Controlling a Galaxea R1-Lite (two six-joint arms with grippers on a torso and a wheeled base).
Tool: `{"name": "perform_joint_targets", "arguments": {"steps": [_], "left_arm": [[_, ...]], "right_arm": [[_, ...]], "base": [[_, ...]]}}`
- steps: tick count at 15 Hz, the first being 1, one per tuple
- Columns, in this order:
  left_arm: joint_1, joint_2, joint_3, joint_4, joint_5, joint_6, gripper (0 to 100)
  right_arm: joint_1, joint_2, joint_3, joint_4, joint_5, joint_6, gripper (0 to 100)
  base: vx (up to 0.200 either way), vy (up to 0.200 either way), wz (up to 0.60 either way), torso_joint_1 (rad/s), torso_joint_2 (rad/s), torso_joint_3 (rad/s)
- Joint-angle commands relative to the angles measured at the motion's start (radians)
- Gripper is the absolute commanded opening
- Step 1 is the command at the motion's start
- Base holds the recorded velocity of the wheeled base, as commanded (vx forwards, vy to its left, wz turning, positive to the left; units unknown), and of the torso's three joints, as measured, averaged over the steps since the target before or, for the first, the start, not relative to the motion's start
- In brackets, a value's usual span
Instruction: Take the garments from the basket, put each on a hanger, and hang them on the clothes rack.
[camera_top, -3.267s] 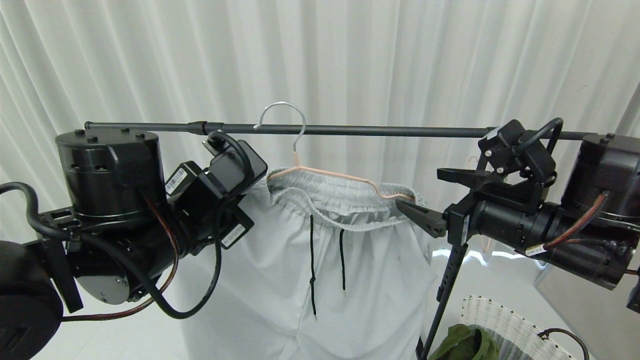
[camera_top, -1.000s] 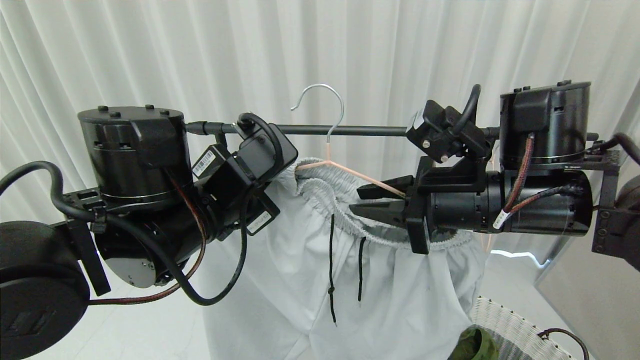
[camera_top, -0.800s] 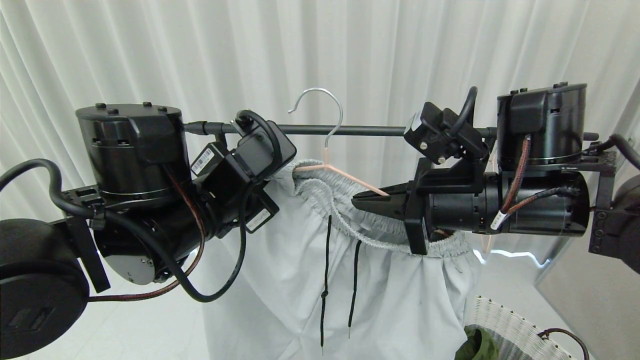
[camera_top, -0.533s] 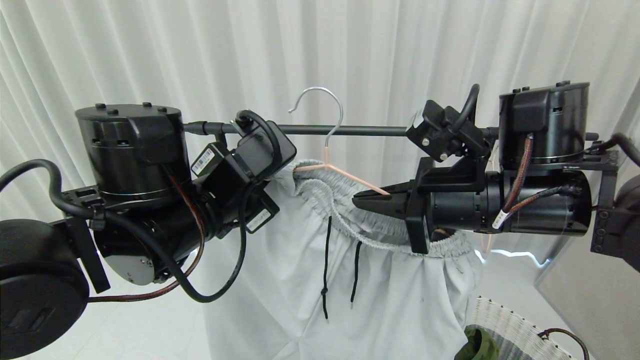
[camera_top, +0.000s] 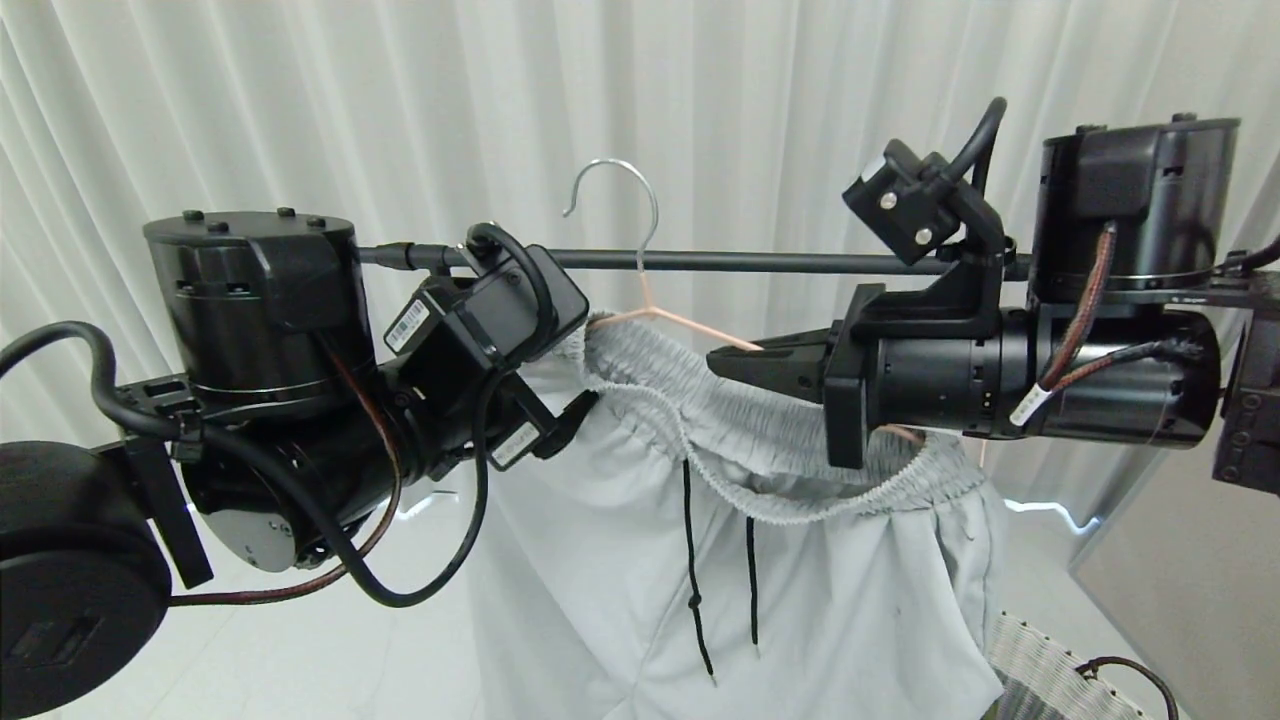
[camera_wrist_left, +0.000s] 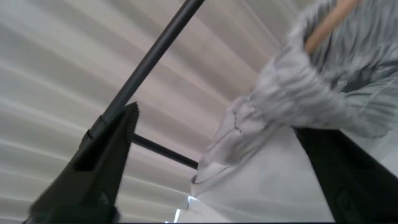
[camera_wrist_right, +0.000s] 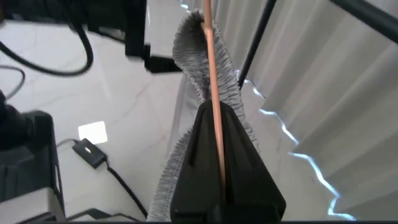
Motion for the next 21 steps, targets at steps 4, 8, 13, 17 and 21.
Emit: {"name": "perform_joint_targets", "arguments": {"steps": [4,8,13,17,21], "left_arm": [[0.028,-0.046,0.029,0.001,0.000,0.000,100],[0.105,-0.161,0.101,0.001,-0.014,-0.017,100],[0.336,-0.187,0.210,0.001,-0.172,-0.121,100],[0.402,-0.091,0.192,0.001,-0.358,-0.265,100],[0.398,-0.017,0.164,-0.099,-0.433,-0.291,100]], "right_arm": [[-0.040,-0.011,-0.007,-0.112,-0.004,0.064,0],[-0.089,-0.048,0.010,-0.107,-0.005,0.063,0],[-0.127,-0.126,0.080,-0.107,-0.001,0.063,0],[-0.118,-0.205,0.146,-0.106,0.012,0.063,0],[-0.078,-0.271,0.215,-0.104,0.044,0.066,0]], "base": [[0.000,0.000,0.00,0.000,0.00,0.000],[0.000,0.000,0.00,0.000,0.00,0.000],[0.000,0.000,0.00,0.000,0.00,0.000],[0.000,0.000,0.00,0.000,0.00,0.000],[0.000,0.000,0.00,0.000,0.00,0.000]]}}
